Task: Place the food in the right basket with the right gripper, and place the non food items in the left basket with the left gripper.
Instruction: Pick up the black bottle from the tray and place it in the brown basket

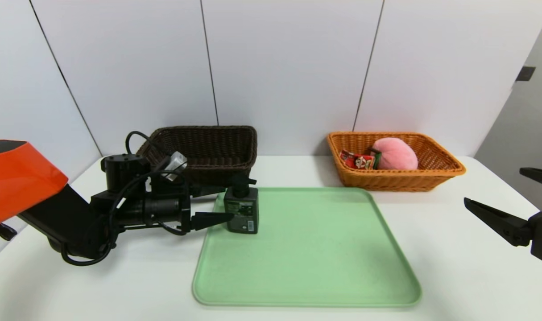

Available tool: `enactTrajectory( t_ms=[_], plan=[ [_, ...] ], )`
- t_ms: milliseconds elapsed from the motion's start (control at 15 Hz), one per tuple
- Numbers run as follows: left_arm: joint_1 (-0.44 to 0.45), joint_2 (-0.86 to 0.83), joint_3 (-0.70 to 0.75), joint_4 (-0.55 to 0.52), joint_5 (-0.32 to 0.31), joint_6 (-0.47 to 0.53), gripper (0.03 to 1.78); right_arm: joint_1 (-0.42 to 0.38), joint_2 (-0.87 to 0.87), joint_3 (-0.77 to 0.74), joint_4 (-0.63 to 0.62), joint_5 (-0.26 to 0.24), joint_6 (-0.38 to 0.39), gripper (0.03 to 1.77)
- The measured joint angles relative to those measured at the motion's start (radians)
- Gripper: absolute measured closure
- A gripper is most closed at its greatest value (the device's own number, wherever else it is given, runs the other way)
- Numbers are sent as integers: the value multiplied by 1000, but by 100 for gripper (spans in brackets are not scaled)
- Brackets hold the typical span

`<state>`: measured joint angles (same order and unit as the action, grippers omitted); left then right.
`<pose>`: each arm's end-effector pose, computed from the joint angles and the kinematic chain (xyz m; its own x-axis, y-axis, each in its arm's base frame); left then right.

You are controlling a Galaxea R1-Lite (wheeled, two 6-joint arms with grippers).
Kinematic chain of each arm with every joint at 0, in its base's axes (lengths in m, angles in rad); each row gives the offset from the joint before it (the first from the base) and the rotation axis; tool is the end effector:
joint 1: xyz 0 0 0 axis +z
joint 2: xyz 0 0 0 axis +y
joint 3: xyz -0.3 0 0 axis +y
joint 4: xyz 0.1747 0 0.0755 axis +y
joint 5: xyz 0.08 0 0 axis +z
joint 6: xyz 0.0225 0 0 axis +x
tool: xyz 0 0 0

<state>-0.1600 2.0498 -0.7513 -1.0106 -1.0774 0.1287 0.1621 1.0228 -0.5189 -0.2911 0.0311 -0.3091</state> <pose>0.3373 -0.0745 0.0925 0.3080 -0.9418 -0.1345 0.9376 0.3245 -0.1249 0.1315 0.0222 0.2162 0.9591 0.1884 -0.2111 -0.2456 0.9246 -0.2911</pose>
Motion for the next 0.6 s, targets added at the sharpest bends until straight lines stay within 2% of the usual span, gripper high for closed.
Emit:
enactTrajectory(
  t_ms=[600],
  plan=[
    [-57, 28, -51, 0, 11, 1, 12, 0, 24, -11, 0, 2, -1, 9]
  ],
)
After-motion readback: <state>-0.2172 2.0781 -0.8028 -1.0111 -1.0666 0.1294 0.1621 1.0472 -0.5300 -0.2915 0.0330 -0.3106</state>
